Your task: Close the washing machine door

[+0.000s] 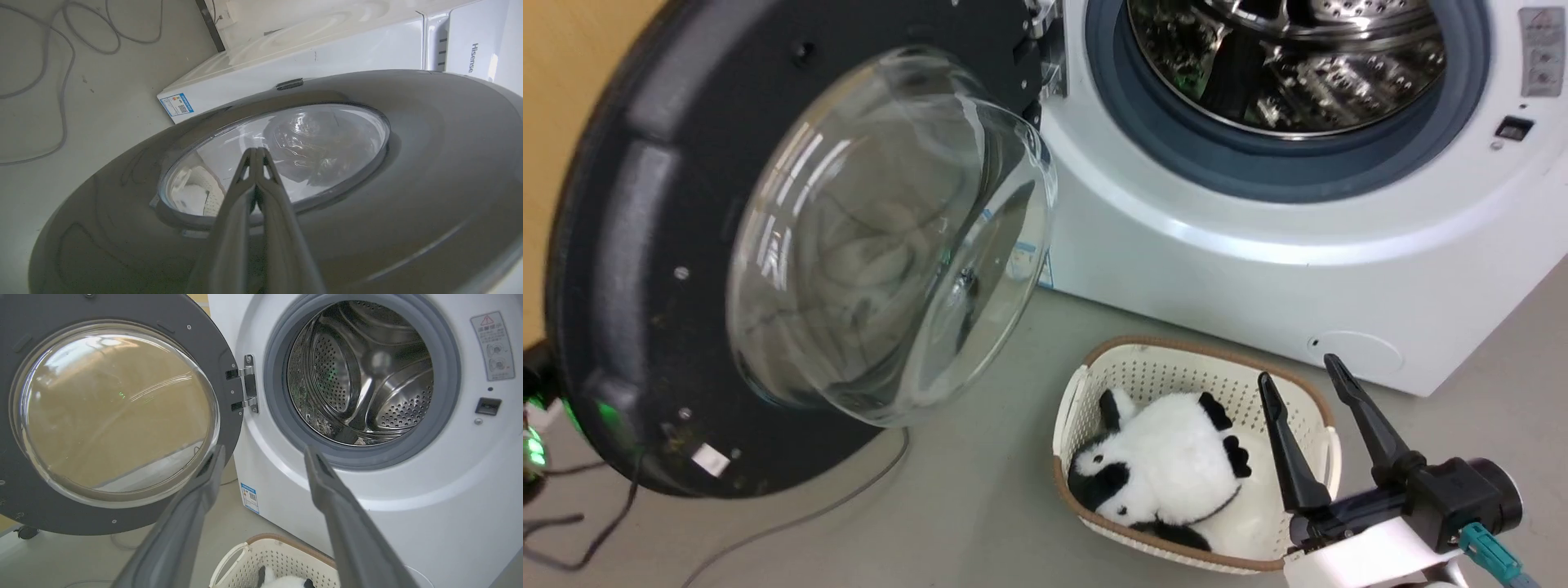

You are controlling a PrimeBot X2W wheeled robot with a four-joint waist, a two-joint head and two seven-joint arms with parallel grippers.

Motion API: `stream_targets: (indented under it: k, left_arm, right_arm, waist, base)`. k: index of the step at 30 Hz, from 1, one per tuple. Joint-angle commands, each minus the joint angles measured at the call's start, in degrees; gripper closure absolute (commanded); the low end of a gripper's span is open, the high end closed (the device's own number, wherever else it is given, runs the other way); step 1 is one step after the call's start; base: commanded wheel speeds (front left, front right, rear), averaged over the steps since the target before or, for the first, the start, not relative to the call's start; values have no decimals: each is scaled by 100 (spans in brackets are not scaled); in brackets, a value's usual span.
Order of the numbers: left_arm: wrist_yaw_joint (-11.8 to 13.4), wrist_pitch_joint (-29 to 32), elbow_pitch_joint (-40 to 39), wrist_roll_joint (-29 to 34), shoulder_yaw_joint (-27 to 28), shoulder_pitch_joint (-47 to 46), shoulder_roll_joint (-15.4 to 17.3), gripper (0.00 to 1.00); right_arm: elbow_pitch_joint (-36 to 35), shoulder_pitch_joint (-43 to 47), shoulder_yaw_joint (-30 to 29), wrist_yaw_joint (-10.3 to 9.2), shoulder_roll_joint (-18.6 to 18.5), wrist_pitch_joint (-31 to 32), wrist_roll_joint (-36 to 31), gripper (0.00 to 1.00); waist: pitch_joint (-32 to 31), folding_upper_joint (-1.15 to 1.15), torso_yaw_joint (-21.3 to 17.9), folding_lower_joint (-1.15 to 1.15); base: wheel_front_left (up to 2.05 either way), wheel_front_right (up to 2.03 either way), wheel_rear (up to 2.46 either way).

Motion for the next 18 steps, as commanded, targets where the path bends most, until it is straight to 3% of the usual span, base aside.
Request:
stream_targets:
  k: [1, 6, 18]
  left_arm:
    - [-23, 223, -249, -106, -47, 242, -128, 100]
    - [16, 814, -1097, -300, -250, 785, -456, 100]
    - [575, 1650, -3627, -678, -772, 2443, -1651, 100]
  right_arm:
    - [-3, -30, -16, 5, 32, -25, 33, 0]
    - [-6, 38, -52, 5, 65, -25, 77, 0]
    - [-1, 161, -138, 5, 94, -25, 137, 0]
  waist:
    - [-84, 0, -48, 0]
    - [-252, 0, -140, 0]
    - [-463, 0, -711, 0]
  base:
    - [0, 0, 0]
    - [0, 0, 0]
    - [0, 0, 0]
